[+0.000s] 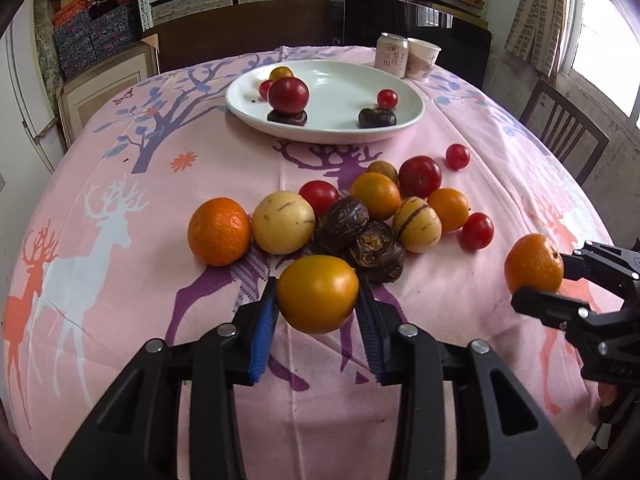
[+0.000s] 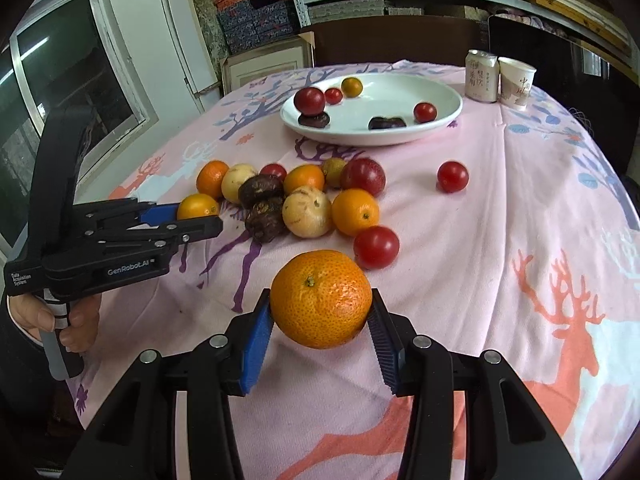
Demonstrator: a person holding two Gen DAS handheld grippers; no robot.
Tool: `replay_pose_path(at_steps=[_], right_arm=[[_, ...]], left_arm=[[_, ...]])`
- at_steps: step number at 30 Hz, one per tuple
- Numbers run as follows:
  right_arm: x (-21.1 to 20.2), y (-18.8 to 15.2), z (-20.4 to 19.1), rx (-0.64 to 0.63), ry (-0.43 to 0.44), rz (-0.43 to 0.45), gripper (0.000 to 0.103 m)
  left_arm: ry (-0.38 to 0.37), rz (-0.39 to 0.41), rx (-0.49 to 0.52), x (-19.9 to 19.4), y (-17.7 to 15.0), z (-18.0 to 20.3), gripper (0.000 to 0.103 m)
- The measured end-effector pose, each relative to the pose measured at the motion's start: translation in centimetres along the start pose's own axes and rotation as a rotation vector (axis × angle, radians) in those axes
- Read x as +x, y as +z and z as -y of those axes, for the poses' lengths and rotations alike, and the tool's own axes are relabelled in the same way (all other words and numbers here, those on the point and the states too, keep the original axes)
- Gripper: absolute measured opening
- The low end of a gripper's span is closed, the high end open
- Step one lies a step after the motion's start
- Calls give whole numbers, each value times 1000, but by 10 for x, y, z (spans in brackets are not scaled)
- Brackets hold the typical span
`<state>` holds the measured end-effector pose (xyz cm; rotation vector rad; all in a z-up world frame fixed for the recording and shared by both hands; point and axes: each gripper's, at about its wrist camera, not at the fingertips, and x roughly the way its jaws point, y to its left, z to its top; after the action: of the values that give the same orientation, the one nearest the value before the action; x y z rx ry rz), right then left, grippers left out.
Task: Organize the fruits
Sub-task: 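Lower the mandarin and yellow tomato onto the white plate, opening both tools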
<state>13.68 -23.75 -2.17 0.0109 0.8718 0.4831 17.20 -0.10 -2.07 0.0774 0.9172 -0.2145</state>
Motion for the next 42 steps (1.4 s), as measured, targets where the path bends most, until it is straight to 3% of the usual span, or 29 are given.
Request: replay_pose_path(at_steps=[7, 10, 16, 25, 30, 35, 37, 39, 41, 42], right_arm=[[-49, 44, 1, -4, -54, 253, 47], [-50, 67, 2, -15, -58, 308, 47], [-12, 109, 11, -15, -49, 276, 47], [73, 143, 44, 19, -83, 136, 47], [102, 156, 55, 0, -95, 109, 47], [125, 165, 61, -5, -98, 73, 48], [132, 166, 59, -20, -109, 58, 51], [133, 166, 58, -28, -123, 67, 65], [127, 165, 58, -22, -120, 90, 65], [125, 164, 59, -18, -110, 87, 65]], left_arm=[[45, 156, 2, -53, 48, -6, 37], [49, 195, -1, -58, 73, -7, 37], [70, 145, -19, -21, 117, -5, 37], [51, 45, -103, 65, 172, -25, 37], [69, 54, -106, 98, 189, -29, 37], [86, 14, -101, 128, 197, -30, 37], [63, 15, -126, 136, 198, -31, 41], [66, 18, -144, 137, 198, -32, 61], [66, 25, -142, 134, 197, -30, 75], [70, 33, -137, 131, 197, -28, 77]])
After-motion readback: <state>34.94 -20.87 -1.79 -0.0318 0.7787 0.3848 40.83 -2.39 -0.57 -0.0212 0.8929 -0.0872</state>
